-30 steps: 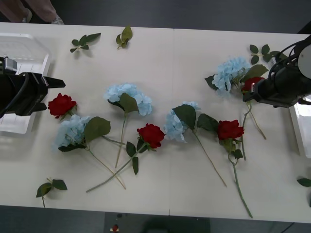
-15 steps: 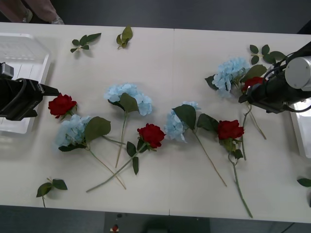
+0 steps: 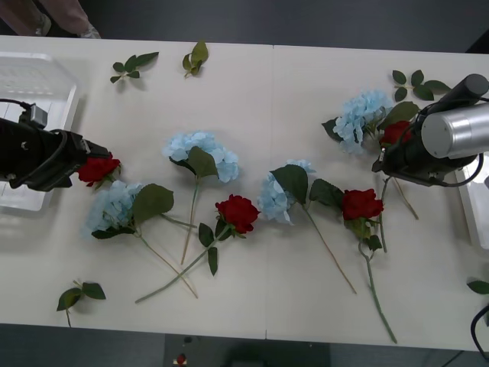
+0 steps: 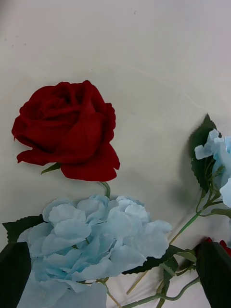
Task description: Put the red flowers into the right box and the blue flowers into the left box
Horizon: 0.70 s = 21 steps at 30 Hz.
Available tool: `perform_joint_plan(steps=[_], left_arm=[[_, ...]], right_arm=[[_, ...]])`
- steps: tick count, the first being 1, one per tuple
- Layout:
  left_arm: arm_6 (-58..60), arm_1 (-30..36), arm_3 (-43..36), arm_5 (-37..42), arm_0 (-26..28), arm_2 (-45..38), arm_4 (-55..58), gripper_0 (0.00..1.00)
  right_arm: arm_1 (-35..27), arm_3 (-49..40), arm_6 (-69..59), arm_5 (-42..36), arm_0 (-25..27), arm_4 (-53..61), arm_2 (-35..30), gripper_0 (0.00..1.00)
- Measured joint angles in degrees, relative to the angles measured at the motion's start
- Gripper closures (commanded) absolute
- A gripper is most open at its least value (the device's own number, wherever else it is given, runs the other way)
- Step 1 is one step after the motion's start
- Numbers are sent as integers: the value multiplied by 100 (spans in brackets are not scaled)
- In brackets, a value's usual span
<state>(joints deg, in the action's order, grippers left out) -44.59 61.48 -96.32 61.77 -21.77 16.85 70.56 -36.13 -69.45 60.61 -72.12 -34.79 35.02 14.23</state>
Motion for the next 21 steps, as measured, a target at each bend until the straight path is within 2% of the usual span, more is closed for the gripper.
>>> perform_joint_plan(steps=[2,4,6,8,9,10,11,13,15,21], left_arm=[[0,0,13,-13,-4,43,-1,0],[0,-1,78,-22,-6,61,-1,0],[0,-4,228,-22,-56,113,-1,0],[-2,-14,456,-41,-211,280,-2,0],[-2,-30,571,-93,-307,388,-4,0],[-3,-59,693,-167,-416,512,-11,0],[-4,-98,791,-228,-512,620,-32,0],[-7,-195,947,-307,-661,771,-92,0],[-20,-303,1080,-337,-768,849,-111,0],[-66,-446,1284,-337,-1013,1127,-111,0]], right_arm=[[72,28,0,8,0,-76,-25,0],[107,28,0,8,0,-127,-17,7],[122,28,0,8,0,-163,-15,18],[122,28,0,11,0,-228,-13,38],[122,28,0,16,0,-277,-7,61],[122,28,0,41,0,-324,16,76],[122,28,0,106,0,-357,59,85],[122,28,0,204,0,-383,179,97],[122,28,-1,208,0,-383,286,100],[122,28,-1,194,0,-382,329,100]])
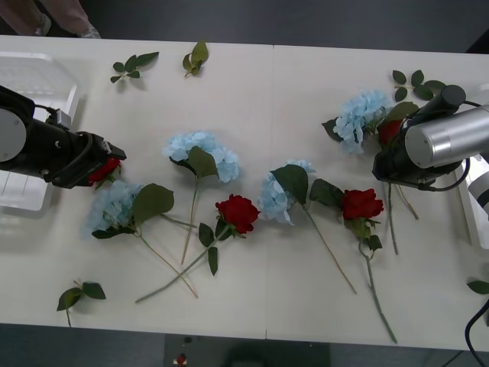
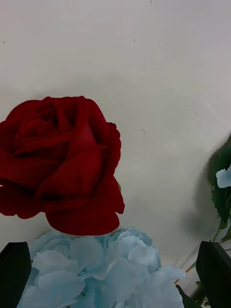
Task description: Put the red flowers into the right box and the blue flowers into the left box
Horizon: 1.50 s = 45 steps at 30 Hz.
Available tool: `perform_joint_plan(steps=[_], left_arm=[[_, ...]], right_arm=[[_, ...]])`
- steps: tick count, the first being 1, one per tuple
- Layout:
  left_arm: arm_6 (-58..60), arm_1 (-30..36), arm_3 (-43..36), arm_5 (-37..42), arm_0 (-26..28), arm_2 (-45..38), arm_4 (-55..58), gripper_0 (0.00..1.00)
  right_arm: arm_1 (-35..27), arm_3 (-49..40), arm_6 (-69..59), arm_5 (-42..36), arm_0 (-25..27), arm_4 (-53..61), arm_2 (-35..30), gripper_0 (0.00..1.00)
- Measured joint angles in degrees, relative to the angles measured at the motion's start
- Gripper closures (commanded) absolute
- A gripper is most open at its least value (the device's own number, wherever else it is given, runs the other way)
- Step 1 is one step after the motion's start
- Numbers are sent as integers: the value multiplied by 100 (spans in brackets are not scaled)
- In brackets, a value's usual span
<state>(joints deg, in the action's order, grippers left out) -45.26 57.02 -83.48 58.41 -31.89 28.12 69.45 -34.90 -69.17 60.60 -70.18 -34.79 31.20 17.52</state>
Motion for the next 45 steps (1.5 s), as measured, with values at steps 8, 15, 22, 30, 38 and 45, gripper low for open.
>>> perform_joint_plan(steps=[8,15,22,30,38,45], left_arm=[[0,-5,145,0,-247,402,0,0],[-1,-212,715,0,-595,665,-84,0],[-24,-513,996,0,-712,663,-166,0],[-27,-724,1537,0,-1068,988,-288,0],[-41,-724,1640,62,-1304,1303,-363,0],[-219,-723,1641,141,-1343,1487,-448,0]], right_arm=[[-3,0,0,-86,-1,1,-7,100],[-240,-439,0,-785,-27,105,-127,100],[-742,-938,0,-1503,-28,497,-809,100],[-1148,-1066,22,-1997,-28,502,-1508,100],[-1321,-988,1351,-2253,-27,168,-2677,100],[-1417,-523,2507,-2238,-27,51,-3499,100]])
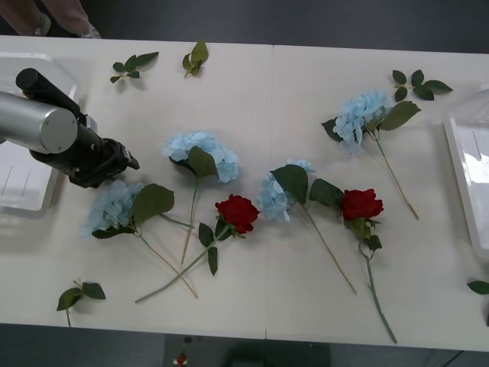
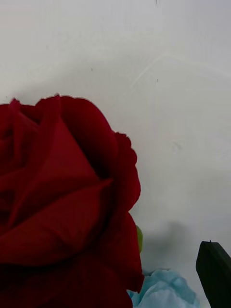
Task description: Put the red flowers into the right box and the blue flowers into the left box
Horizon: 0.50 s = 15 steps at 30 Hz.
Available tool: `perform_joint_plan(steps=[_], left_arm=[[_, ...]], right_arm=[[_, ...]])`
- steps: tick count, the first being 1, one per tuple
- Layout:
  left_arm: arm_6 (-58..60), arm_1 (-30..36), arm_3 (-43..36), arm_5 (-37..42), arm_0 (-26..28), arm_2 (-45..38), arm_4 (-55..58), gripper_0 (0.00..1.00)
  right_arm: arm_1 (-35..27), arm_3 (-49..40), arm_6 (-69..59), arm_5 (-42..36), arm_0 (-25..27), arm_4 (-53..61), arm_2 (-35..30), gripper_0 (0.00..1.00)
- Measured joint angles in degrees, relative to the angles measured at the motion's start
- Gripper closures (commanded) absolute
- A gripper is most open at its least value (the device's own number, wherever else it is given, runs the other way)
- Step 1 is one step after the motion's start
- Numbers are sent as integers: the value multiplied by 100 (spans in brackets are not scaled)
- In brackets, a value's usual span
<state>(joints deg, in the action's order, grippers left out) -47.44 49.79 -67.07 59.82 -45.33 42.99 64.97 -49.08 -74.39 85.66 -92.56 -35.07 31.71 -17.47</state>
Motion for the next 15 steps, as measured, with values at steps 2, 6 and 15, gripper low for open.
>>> perform_joint_plan(steps=[2,6,15], left_arm=[[0,0,0,0,-74,208,-42,0],[0,0,0,0,-194,522,-147,0],[-1,0,-1,0,-259,760,-345,15]], right_arm=[[-80,166,402,100,0,0,-108,100],[-219,484,811,383,0,0,-262,100],[-349,1541,1759,1623,0,3,-310,100]])
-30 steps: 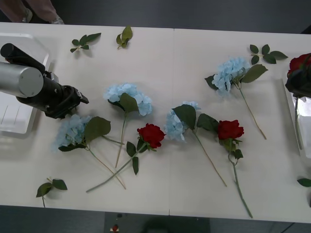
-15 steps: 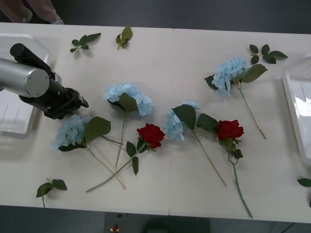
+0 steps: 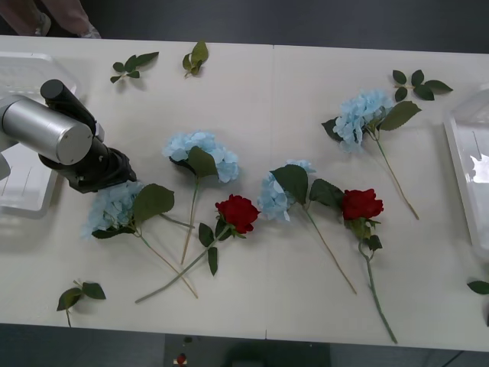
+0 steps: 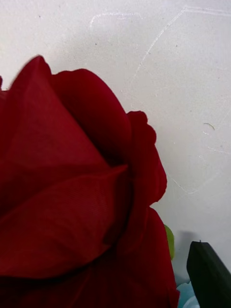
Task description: Put the red flowers into the right box and the blue flowers into the left box
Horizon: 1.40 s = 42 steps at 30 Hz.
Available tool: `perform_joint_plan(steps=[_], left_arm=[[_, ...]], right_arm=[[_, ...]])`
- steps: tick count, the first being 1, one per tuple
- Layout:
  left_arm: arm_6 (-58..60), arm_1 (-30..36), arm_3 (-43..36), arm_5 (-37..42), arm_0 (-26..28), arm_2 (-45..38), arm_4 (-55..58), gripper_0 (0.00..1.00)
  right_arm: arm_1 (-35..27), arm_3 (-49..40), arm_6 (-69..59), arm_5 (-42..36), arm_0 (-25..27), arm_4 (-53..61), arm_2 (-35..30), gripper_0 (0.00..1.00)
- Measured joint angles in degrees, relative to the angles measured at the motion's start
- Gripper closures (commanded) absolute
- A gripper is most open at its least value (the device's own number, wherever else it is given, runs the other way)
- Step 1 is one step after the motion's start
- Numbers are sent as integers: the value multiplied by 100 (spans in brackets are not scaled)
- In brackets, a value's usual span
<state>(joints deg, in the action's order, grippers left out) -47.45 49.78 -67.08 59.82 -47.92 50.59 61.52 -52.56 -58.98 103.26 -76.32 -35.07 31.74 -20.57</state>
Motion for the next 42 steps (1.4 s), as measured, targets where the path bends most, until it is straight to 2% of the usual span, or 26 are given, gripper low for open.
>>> perform_joint_plan(steps=[5,16,19,21,22,23,24,27,29,30,31,33,36,42], left_arm=[[-8,0,0,0,0,0,-3,15],[-111,0,0,0,0,22,-212,15],[-112,0,-1,0,-2,98,-214,17],[-114,-1,-1,0,-2,153,-215,19],[-117,-1,-1,0,-2,175,-223,20],[-123,-3,-2,0,-2,199,-265,21],[-130,-6,-2,0,-2,224,-349,22],[-131,-30,-2,0,-6,316,-636,36],[-131,-48,-2,0,-25,400,-693,57],[-131,-53,-2,0,-49,435,-691,80],[-131,-55,-2,0,-76,463,-691,87],[-131,-55,-2,0,-117,496,-691,94],[-131,-55,-2,0,-131,496,-691,99],[-131,-55,-2,0,-131,496,-747,100]], right_arm=[[0,515,40,588,0,7,112,100],[65,998,175,1419,0,71,931,100],[120,1002,175,1486,0,71,1041,94],[143,1002,175,1494,0,71,1087,83],[145,1002,175,1494,0,71,1101,62],[145,1002,175,1494,0,71,1108,49],[145,1002,175,1495,0,71,1107,27],[145,1002,175,1509,0,71,1106,13],[145,1002,176,1533,0,71,1106,8],[145,1001,177,1546,0,71,1106,6],[145,1000,178,1547,0,71,1106,5],[145,999,183,1546,0,73,1106,3],[145,952,256,1492,0,128,1106,1],[145,360,431,626,0,181,959,1]])
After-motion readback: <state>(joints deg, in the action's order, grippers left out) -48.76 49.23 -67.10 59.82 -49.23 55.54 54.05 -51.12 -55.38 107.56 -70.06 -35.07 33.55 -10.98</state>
